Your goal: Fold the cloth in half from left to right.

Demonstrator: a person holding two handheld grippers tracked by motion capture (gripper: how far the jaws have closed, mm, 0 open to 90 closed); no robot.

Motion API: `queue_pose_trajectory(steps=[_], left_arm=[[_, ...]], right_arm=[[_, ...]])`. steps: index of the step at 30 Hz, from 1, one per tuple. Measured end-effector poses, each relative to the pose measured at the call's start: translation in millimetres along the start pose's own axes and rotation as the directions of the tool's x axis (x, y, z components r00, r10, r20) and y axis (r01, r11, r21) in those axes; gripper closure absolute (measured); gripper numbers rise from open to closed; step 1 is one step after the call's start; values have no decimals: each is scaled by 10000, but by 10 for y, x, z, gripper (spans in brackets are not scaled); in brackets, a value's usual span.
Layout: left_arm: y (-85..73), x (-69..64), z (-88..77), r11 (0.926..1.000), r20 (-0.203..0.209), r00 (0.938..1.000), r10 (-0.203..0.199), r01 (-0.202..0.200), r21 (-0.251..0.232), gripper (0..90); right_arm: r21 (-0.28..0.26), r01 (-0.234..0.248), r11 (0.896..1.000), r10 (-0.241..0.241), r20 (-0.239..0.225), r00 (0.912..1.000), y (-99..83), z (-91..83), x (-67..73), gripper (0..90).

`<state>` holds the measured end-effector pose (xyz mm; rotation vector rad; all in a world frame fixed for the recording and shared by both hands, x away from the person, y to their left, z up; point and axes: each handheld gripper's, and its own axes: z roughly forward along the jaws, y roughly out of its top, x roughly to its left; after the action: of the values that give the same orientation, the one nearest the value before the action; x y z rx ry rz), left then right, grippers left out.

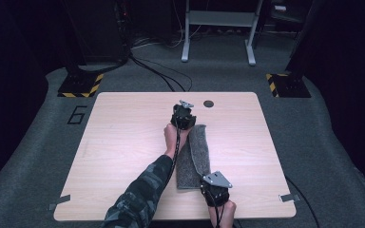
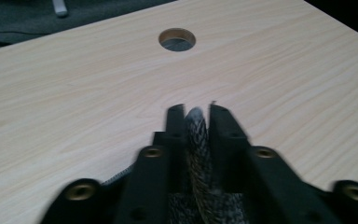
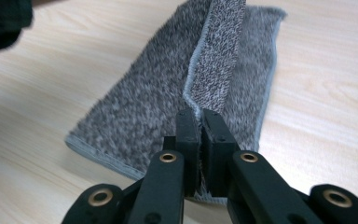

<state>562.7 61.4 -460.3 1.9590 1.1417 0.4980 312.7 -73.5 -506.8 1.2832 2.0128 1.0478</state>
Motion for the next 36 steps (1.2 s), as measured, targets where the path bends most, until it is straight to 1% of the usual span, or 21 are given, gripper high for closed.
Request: queue_pose_trajectory(steps=[3,4,6,9,13,14,17,21,23,24,25,26,27,28,29,30,31,32,33,34,36], left_arm=[[-6,10,-11,9998,162,9998,-92,89,194,475],[-8,5,-17,9996,134,9997,-218,216,158,425],[-17,20,-68,9996,130,9996,-259,257,103,361],[-53,44,-148,9999,100,9999,-124,124,15,296],[-128,77,-221,9998,125,9997,-201,201,-20,266],[-198,108,-275,9998,121,9998,-149,148,133,260],[-340,127,-350,9996,180,9997,-145,141,242,247],[-541,96,-452,9984,327,9994,136,-153,537,231],[-640,65,-509,9971,393,9986,361,-386,661,219],[-694,44,-535,9963,387,9983,430,-457,733,217],[-745,32,-554,9939,436,9972,599,-636,896,213],[-850,2,-565,9910,433,9962,762,-804,1074,209],[-850,2,-565,9910,433,9962,762,-804,1074,206],[-894,-2,-567,9882,447,9952,866,-915,1229,206],[-935,-3,-568,9872,460,9952,864,-918,1306,203],[-969,-5,-564,9859,401,9951,905,-952,1380,202],[-998,2,-557,9830,432,9943,972,-1027,1521,201],[-1021,10,-555,9803,514,9937,992,-1065,1663,200],[-1043,6,-545,9805,482,9941,973,-1041,1667,198],[-1059,8,-542,9771,499,9930,1068,-1141,1796,197],[-1087,16,-545,9723,560,9917,1157,-1246,1980,195]], right_arm=[[213,-126,9997,124,77,9999,-42,22,-26,850],[265,-107,9996,104,97,9999,-56,26,-41,848],[384,-221,9990,217,132,9997,-76,30,-65,830],[495,-262,9984,256,121,9996,-102,20,-113,812],[575,-297,9979,286,197,9994,-132,12,-153,787],[745,-343,9966,329,212,9992,-155,5,-183,770],[836,-382,9958,364,235,9991,-178,-11,-215,719],[919,-432,9948,410,253,9988,-188,-49,-291,620],[942,-618,9936,591,307,9978,-176,-85,-345,519],[952,-798,9922,769,340,9965,-162,-105,-375,511],[878,-800,9929,775,316,9965,-150,-122,-417,487],[821,-812,9933,795,231,9966,-135,-131,-461,463],[821,-812,9933,795,231,9966,-135,-131,-461,463],[871,-871,9924,853,242,9961,-95,-115,-531,443],[918,-893,9918,879,193,9959,-74,-98,-554,432],[983,-766,9922,754,165,9970,-49,-71,-581,423],[986,-652,9930,636,190,9978,-24,-43,-598,420],[998,-461,9939,457,61,9989,2,-8,-618,413],[1013,-390,9941,388,38,9992,30,38,-632,405],[1109,-316,9933,312,54,9995,54,89,-640,404],[1359,-100,9907,128,-192,9997,93,188,-653,396]])
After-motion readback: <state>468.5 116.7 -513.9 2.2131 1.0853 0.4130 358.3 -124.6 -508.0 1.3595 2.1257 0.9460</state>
